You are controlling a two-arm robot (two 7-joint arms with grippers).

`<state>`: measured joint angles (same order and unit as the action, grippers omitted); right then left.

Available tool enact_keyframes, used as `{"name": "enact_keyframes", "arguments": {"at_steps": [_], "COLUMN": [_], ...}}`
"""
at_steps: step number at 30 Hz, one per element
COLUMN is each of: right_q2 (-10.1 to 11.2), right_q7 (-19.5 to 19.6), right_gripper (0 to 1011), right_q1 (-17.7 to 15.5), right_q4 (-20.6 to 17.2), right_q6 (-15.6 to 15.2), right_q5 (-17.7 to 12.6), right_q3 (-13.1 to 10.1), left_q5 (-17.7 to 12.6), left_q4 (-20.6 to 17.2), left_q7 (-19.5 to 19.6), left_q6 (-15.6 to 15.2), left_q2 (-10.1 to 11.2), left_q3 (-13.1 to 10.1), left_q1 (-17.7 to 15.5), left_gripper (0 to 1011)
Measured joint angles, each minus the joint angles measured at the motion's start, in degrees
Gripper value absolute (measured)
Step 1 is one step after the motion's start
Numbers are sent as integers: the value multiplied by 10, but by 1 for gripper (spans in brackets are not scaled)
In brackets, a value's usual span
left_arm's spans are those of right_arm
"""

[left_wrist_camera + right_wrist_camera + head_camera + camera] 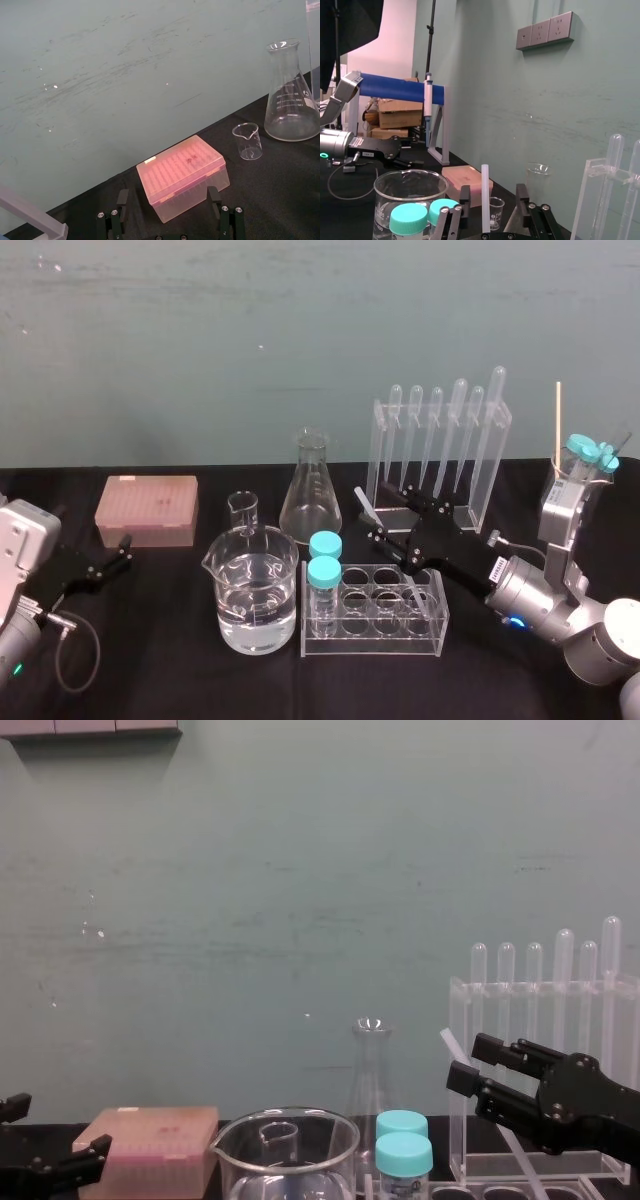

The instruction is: Pick up the stirring rod with one hand, then place it down.

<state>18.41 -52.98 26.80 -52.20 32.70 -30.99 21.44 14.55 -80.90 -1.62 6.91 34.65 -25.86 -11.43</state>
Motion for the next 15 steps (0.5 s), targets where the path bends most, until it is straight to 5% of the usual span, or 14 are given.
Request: {"name": "enact_keyframes", "arguments": {"at_steps": [15], "right_q2": [1], "right_q7": [-9], "right_gripper": [990], "right_q1": [-4], "right_q4": [-15], "right_q6": [5], "right_q5": [-14], "right_q3": [-5], "left_q5": [0], "left_q4": [0], "left_q7": [0], "left_q6": [0], "left_q2": [0], "left_q3": [0], "left_q1": [0], "left_gripper": [1000]}}
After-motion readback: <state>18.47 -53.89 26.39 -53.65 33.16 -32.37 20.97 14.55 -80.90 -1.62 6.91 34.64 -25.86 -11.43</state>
